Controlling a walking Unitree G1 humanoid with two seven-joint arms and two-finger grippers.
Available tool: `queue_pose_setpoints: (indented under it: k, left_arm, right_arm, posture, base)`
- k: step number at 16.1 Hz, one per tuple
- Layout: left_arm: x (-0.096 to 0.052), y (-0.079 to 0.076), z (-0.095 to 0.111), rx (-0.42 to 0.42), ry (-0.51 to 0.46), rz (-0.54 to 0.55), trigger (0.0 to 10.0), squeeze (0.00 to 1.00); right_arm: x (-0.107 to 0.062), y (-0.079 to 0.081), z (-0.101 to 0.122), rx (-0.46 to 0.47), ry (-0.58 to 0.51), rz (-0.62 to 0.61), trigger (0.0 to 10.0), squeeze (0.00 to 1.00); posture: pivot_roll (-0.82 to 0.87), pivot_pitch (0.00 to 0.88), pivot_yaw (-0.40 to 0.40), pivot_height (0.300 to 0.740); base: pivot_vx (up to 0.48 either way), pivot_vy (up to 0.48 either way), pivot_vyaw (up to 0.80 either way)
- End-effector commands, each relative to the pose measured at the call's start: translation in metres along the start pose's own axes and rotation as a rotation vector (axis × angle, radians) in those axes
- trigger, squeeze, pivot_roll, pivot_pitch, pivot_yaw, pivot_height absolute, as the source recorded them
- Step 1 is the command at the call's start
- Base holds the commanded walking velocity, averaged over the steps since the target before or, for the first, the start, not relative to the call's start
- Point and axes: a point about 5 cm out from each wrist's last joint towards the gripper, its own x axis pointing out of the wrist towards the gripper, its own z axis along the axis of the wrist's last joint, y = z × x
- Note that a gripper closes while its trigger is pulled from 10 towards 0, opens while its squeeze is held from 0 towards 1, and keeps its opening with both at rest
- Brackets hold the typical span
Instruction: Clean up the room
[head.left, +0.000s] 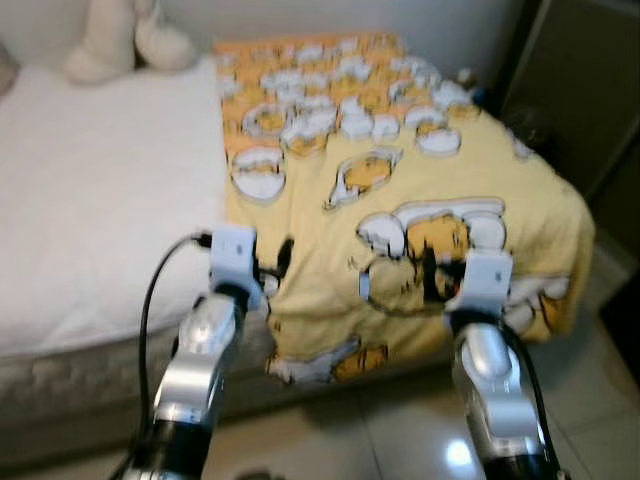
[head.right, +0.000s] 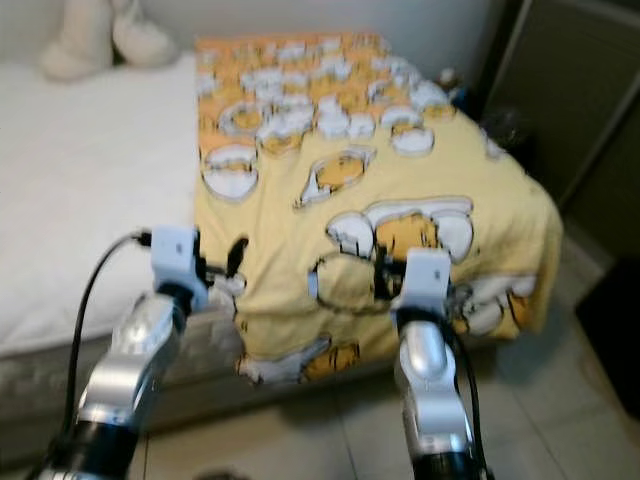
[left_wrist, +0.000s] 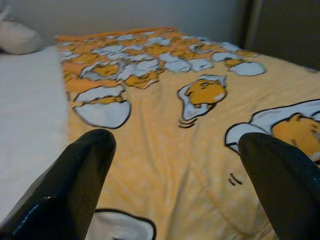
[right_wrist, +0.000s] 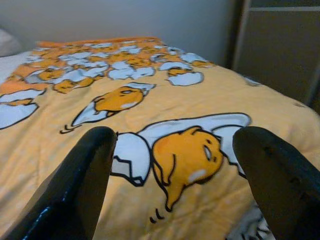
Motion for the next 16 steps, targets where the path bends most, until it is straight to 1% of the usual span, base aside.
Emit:
queue_pose_setpoints:
  k: [1,3,5,8,11,12,13,14,16]
  left_arm:
    - [0.002,0.000,0.006,-0.007,-0.020,0.004,10.0,0.00]
    - [0.001,-0.003,0.005,0.003,-0.020,-0.011,10.0,0.00]
    - [0.002,-0.006,0.005,0.020,-0.017,-0.038,10.0,0.00]
    - [0.004,-0.011,0.006,0.022,-0.019,-0.055,10.0,0.00]
    - [0.005,-0.009,0.007,0.004,-0.014,-0.038,10.0,0.00]
    - [0.009,-0.006,0.005,-0.017,0.012,-0.019,10.0,0.00]
    - [0.014,-0.002,0.001,-0.046,0.067,0.005,10.0,0.00]
    - [0.015,-0.001,0.000,-0.054,0.082,0.014,10.0,0.00]
    - [0.027,0.008,-0.025,-0.061,0.265,0.050,10.0,0.00]
  right_arm:
    - [-0.002,-0.003,-0.004,-0.009,0.013,-0.011,10.0,0.00]
    - [-0.004,-0.003,-0.005,-0.012,0.020,-0.008,10.0,0.00]
    - [-0.004,-0.004,-0.005,-0.015,0.023,-0.009,10.0,0.00]
    - [-0.006,-0.006,-0.006,-0.017,0.028,-0.012,10.0,0.00]
    - [-0.009,-0.007,-0.007,-0.015,0.035,-0.017,10.0,0.00]
    - [-0.011,-0.007,-0.007,-0.015,0.038,-0.017,10.0,0.00]
    - [-0.013,-0.008,-0.008,-0.016,0.041,-0.016,10.0,0.00]
    - [-0.014,-0.008,-0.008,-0.017,0.042,-0.015,10.0,0.00]
    - [-0.026,-0.018,-0.012,-0.040,0.068,-0.019,10.0,0.00]
  posture:
    - [-0.05,0.000,0.041,0.731]
    - [-0.06,0.000,0.044,0.731]
    - [-0.06,0.000,0.047,0.731]
    - [-0.07,0.000,0.050,0.731]
    - [-0.08,0.000,0.055,0.731]
    - [-0.08,0.000,0.053,0.731]
    - [-0.08,0.000,0.052,0.731]
    - [-0.08,0.000,0.048,0.731]
    - [-0.10,0.032,0.039,0.731]
  base:
    - [0.296,0.379,0.00]
    - [0.317,0.360,0.00]
    - [0.471,0.000,0.00]
    - [0.480,0.000,0.00]
    - [0.480,0.000,0.00]
    - [0.000,0.000,0.00]
    - [0.000,0.000,0.00]
    - [0.000,0.000,0.00]
    - [0.000,0.000,0.00]
